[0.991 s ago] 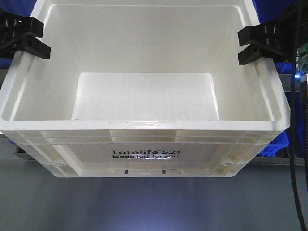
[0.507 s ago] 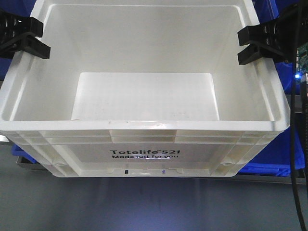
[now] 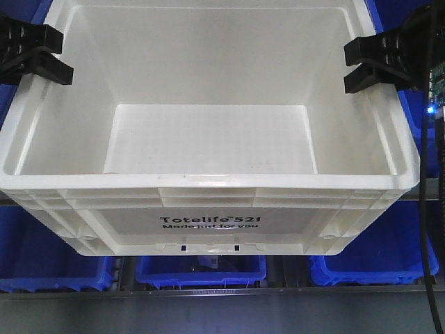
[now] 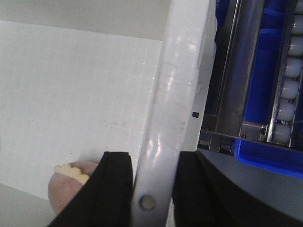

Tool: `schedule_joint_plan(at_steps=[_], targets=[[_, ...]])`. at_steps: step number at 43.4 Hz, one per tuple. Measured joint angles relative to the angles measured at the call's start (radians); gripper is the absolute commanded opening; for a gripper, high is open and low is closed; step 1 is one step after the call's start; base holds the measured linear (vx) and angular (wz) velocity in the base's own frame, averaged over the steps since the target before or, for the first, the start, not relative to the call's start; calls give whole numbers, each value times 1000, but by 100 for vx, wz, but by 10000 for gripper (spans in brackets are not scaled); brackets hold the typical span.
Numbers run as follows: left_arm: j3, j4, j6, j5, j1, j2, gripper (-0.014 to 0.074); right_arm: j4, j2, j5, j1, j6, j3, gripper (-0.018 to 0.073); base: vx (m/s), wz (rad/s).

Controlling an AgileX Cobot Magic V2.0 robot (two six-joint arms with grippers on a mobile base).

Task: Place moving items into box and shelve
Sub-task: 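Hold the crate level over the roller shelf between the blue bins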

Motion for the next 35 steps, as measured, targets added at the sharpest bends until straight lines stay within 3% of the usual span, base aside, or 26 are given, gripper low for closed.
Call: schedule_joint_plan(at_steps=[35], targets=[[0,-1,0,-1,0,0,-3,0,0,-1,0,0,0,0,15,1]])
